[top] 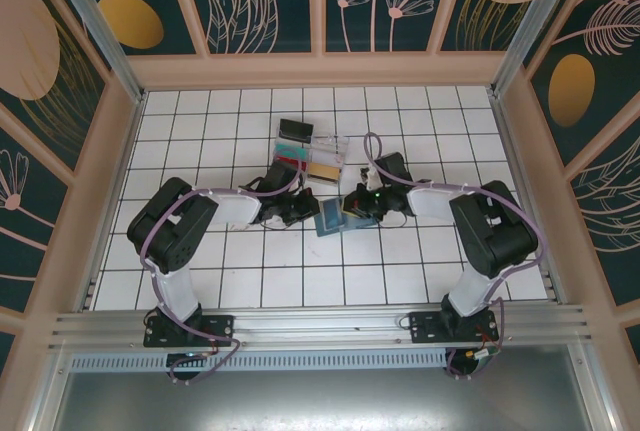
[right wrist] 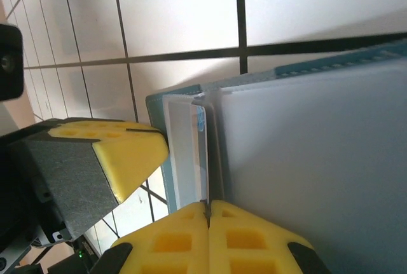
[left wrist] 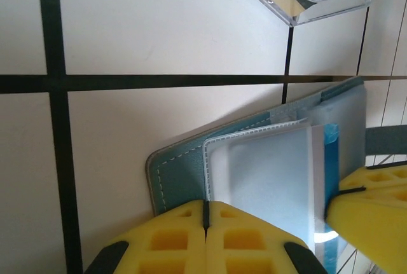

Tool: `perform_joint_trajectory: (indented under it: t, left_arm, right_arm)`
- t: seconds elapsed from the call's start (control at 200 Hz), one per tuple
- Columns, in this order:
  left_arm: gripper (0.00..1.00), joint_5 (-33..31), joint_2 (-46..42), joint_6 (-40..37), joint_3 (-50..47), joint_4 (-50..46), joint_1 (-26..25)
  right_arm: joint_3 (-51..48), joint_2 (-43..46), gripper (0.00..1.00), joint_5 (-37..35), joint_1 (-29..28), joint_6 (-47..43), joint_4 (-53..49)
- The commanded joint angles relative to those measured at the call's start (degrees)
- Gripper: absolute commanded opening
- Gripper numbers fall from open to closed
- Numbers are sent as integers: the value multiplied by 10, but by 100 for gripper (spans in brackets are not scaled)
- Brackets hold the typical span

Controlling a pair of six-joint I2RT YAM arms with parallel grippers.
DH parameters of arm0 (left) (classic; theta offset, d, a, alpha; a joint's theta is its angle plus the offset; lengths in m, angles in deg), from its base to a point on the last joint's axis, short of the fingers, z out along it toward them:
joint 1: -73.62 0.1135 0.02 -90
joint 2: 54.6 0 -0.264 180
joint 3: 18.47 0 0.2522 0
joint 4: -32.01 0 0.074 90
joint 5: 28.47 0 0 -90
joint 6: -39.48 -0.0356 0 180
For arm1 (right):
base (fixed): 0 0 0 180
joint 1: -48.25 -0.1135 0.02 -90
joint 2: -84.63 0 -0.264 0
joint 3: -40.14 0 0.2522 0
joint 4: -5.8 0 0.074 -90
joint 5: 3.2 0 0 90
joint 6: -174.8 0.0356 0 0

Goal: Take the credit cards out of the card holder

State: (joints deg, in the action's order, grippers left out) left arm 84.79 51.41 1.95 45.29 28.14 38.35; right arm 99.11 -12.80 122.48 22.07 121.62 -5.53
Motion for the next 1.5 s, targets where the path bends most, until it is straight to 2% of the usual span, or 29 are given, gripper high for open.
perform_joint_trajectory:
  t: [0.0, 0.385, 0.716, 0.811, 0.981, 1.076, 1.151, 1.351, 1.491]
  left_arm:
    - [0, -31, 18, -17, -1, -68, 3]
    - [0, -24, 28, -31, 24, -76, 3]
    - [0, 17, -2, -34, 79, -46, 5]
    - [16, 39, -32, -16, 80, -14, 14]
    - [51, 107, -93, 30, 23, 95, 51]
    - [65, 171, -102, 62, -10, 187, 66]
    - [71, 206, -103, 87, -22, 255, 68]
    - [75, 258, -102, 155, -33, 414, 68]
    - [58, 286, -83, 221, -32, 523, 68]
  right_arm:
    - [-7, 21, 0, -7, 10, -22, -24]
    - [-20, 52, 0, -15, 45, -36, -22]
    - [-51, 154, 0, 3, 77, -40, 26]
    - [-55, 171, 0, 26, 80, -36, 53]
    - [-59, 187, 0, 103, 95, -18, 121]
    - [-54, 191, 0, 154, 99, -5, 167]
    - [-47, 189, 0, 187, 101, 16, 203]
    - [-29, 172, 0, 240, 103, 57, 259]
    - [-28, 162, 0, 262, 102, 101, 309]
